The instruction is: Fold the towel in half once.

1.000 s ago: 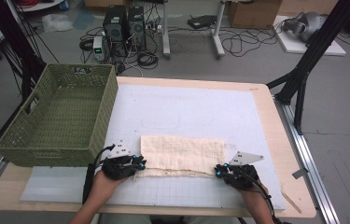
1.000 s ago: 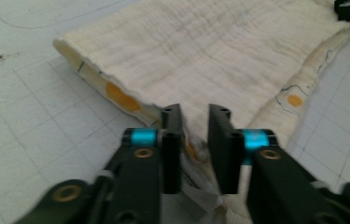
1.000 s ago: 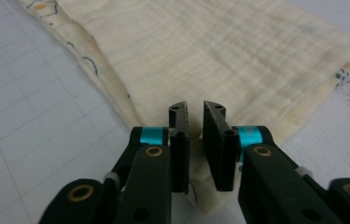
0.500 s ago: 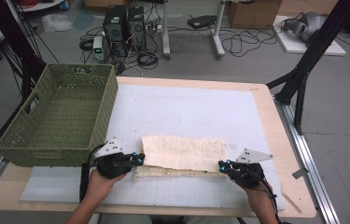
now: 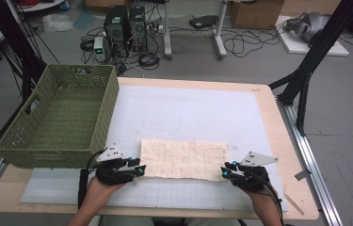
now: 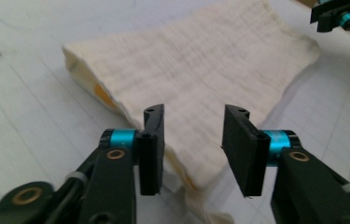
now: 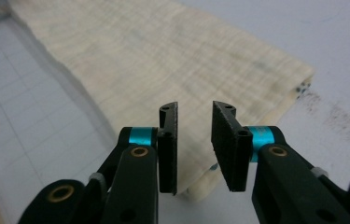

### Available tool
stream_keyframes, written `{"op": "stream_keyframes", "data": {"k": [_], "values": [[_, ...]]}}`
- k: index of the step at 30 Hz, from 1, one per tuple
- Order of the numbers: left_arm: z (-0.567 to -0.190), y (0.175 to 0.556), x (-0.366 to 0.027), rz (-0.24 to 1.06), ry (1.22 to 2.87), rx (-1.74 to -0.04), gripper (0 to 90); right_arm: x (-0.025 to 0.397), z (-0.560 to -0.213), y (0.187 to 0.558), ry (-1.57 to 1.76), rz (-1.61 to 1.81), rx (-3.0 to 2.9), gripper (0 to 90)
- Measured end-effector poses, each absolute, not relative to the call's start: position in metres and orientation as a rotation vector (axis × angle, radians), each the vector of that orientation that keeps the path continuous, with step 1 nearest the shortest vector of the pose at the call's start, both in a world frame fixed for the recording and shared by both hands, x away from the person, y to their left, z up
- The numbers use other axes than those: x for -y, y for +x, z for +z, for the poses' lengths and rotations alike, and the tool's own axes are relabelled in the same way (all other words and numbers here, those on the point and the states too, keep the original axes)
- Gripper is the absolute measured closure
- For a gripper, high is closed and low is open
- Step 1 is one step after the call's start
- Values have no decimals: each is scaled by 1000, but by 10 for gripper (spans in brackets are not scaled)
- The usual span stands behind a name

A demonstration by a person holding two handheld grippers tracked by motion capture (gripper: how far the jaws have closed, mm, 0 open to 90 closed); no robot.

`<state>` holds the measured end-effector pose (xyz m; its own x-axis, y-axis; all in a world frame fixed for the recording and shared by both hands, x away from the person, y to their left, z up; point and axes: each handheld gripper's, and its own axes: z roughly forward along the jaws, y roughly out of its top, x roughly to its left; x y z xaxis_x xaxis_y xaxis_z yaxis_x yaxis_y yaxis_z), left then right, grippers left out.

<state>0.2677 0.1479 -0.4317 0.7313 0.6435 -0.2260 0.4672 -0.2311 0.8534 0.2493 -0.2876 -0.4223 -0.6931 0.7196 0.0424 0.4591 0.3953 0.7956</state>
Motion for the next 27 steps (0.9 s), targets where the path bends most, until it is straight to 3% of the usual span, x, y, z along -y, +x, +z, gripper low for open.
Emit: {"op": "stream_keyframes", "data": {"k": [12, 21, 25, 27], "values": [[-421, 324, -140, 321, 1805, -929, 494, 284, -419, 298, 1070, 1146, -2188, 562], [-434, 364, -125, 365, 1865, -1012, 474, 271, -441, 344, 1160, 1025, -2227, 486], [-444, 370, -119, 362, 1952, -1014, 472, 278, -449, 352, 1221, 1026, -2238, 498], [-447, 371, -118, 344, 1968, -1022, 472, 282, -449, 353, 1226, 1054, -2254, 599]]}}
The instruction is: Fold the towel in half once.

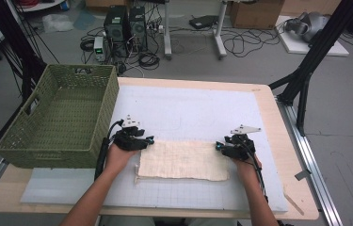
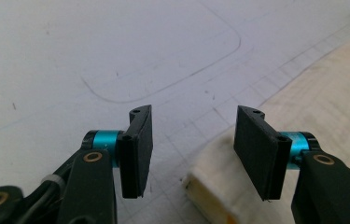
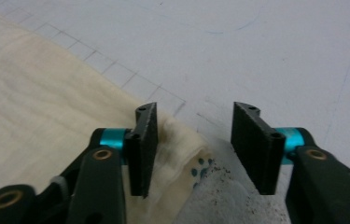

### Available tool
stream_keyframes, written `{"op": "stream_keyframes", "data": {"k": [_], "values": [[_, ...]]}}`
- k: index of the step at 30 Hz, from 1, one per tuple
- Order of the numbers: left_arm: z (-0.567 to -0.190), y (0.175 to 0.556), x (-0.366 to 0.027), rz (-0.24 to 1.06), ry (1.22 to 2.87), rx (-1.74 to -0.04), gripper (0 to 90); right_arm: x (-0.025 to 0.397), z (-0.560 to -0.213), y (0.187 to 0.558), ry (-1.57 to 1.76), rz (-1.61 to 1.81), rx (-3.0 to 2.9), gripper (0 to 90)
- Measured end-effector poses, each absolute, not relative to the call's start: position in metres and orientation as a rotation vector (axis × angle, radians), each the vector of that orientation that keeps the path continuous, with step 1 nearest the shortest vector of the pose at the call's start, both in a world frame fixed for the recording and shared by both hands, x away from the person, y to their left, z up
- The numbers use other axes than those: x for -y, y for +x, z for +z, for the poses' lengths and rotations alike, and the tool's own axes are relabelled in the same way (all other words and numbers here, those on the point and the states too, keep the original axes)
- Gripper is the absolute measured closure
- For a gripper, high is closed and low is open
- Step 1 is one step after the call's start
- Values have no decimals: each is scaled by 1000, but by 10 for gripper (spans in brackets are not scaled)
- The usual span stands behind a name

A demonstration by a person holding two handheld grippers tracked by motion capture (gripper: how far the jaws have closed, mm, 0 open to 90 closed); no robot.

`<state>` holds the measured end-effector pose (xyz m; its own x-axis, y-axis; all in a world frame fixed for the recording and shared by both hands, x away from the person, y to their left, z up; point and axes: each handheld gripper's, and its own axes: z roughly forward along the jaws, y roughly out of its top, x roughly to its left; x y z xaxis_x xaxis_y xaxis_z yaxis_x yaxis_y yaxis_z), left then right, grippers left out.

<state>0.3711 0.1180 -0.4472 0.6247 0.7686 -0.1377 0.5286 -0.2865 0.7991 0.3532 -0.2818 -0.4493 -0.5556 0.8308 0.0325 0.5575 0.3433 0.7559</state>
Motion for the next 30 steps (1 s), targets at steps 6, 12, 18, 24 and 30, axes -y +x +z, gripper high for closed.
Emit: {"op": "stream_keyframes", "data": {"k": [6, 12, 18, 24, 30], "values": [[-450, 368, -119, 336, 2025, -979, 698, 282, -448, 351, 1185, 1074, -2298, 847], [-449, 362, -117, 418, 1968, -995, 867, 281, -445, 350, 1192, 1038, -2231, 861], [-442, 367, -116, 458, 1898, -996, 867, 283, -442, 355, 1214, 1011, -2198, 862], [-437, 377, -118, 475, 1876, -1013, 867, 280, -439, 363, 1268, 1016, -2176, 861], [-446, 382, -118, 444, 1896, -983, 863, 275, -444, 370, 1262, 955, -2165, 847]]}}
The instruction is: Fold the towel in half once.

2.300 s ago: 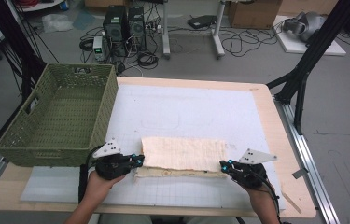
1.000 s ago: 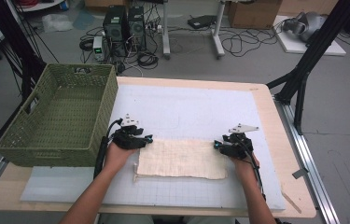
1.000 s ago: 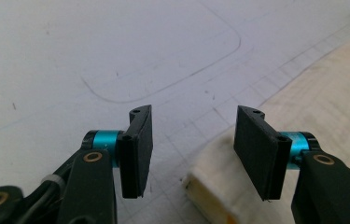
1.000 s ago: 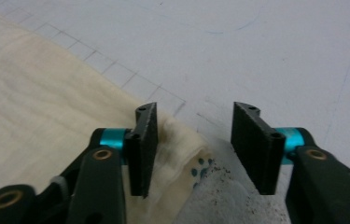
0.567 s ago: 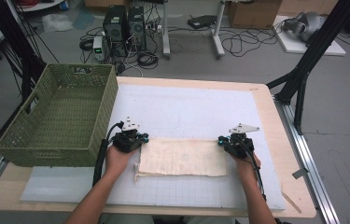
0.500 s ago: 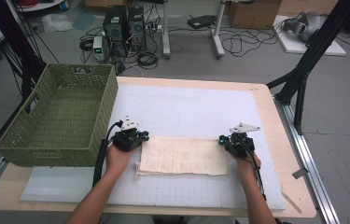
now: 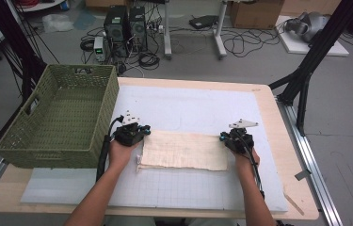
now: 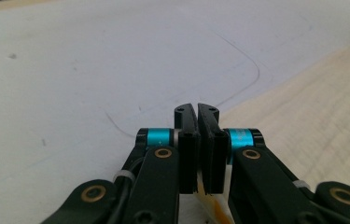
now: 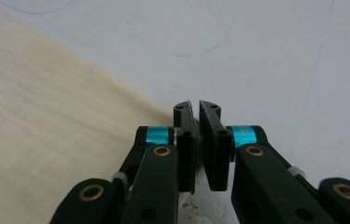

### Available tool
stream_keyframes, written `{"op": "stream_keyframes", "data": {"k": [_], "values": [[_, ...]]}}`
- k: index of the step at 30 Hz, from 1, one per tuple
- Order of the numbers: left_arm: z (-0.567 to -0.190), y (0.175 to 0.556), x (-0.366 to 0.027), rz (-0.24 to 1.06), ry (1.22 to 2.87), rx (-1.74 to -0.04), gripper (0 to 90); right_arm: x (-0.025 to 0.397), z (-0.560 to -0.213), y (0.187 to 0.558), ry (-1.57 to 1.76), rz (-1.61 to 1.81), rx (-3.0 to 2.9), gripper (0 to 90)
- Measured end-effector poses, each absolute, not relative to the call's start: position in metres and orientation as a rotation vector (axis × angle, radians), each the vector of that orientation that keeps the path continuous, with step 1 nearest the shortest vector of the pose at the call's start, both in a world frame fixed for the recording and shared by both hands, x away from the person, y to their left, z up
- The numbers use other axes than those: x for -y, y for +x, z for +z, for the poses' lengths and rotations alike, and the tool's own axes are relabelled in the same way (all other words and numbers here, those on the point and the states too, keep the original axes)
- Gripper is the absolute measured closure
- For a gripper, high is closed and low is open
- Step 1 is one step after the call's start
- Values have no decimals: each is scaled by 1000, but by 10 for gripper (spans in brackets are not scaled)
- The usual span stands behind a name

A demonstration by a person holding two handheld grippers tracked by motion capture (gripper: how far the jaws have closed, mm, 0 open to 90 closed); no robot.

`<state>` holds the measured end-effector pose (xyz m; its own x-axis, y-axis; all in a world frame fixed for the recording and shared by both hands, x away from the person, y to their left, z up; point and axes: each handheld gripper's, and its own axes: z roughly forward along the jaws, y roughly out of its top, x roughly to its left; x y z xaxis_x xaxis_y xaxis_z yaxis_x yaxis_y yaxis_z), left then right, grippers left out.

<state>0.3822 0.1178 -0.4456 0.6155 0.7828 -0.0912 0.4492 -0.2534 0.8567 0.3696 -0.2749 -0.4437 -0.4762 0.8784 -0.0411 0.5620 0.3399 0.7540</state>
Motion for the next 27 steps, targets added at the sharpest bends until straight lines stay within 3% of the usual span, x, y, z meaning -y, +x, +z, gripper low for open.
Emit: {"op": "stream_keyframes", "data": {"k": [4, 6, 9, 14, 17, 22, 27], "values": [[-444, 382, -120, 443, 1861, -974, 827, 277, -445, 372, 1277, 965, -2151, 772], [-442, 382, -122, 419, 1829, -996, 730, 278, -443, 370, 1271, 950, -2137, 693], [-439, 380, -128, 349, 1805, -992, 586, 281, -437, 366, 1282, 961, -2084, 474], [-433, 366, -137, 342, 1744, -958, 421, 291, -425, 352, 1255, 1037, -2008, 295], [-429, 357, -141, 318, 1720, -919, 393, 296, -424, 344, 1250, 1109, -2043, 248], [-421, 344, -142, 339, 1694, -888, 188, 301, -427, 324, 1207, 1140, -2107, 181], [-423, 337, -144, 325, 1662, -834, 187, 301, -424, 309, 1163, 1145, -2121, 124]]}}
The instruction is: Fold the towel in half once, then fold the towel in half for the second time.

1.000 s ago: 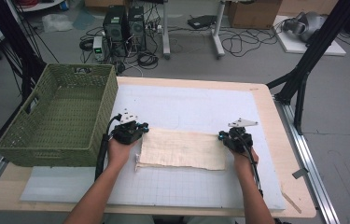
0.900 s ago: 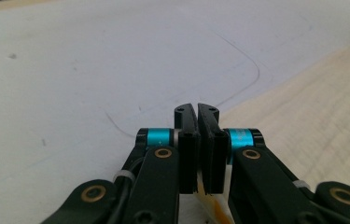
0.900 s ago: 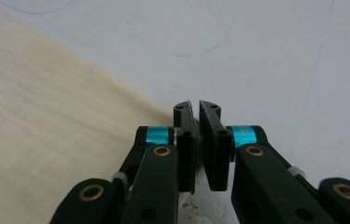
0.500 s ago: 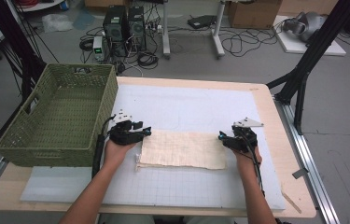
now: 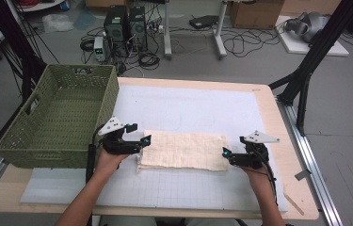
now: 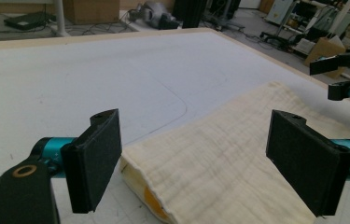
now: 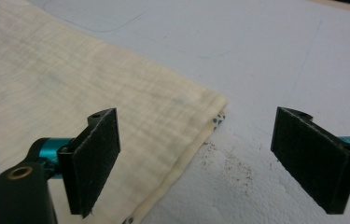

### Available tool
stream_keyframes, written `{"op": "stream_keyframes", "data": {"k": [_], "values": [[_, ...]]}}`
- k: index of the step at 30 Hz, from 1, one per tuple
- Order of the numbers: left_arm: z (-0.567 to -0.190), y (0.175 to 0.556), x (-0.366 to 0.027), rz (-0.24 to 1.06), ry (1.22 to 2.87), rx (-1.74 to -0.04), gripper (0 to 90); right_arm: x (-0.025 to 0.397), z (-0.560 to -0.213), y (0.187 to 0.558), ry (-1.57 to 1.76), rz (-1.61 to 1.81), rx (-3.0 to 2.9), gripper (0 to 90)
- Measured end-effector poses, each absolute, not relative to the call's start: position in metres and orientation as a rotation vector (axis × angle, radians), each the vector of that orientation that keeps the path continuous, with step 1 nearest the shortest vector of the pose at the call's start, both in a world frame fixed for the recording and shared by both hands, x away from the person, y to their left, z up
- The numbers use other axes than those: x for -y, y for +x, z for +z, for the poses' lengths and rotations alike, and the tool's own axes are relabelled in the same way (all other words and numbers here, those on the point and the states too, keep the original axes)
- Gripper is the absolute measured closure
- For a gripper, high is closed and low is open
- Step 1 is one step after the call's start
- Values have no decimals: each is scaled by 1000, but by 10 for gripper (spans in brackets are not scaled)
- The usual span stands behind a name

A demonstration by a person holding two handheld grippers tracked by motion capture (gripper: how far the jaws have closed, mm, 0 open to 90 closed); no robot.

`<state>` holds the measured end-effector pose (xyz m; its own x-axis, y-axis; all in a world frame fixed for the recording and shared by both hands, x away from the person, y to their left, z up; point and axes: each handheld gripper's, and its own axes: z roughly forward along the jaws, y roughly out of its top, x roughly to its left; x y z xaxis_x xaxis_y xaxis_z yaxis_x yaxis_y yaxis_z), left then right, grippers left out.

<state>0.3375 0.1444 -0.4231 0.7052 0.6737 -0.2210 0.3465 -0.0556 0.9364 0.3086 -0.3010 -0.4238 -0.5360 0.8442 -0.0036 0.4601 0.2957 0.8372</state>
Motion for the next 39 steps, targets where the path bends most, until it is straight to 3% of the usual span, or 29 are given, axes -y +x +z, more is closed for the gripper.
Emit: {"op": "stream_keyframes", "data": {"k": [7, 39], "values": [[-426, 327, -142, 339, 1687, -812, 188, 293, -415, 286, 1047, 1197, -2156, 117], [-427, 333, -149, 341, 1685, -884, 224, 295, -420, 289, 1113, 1179, -2134, 113]]}}
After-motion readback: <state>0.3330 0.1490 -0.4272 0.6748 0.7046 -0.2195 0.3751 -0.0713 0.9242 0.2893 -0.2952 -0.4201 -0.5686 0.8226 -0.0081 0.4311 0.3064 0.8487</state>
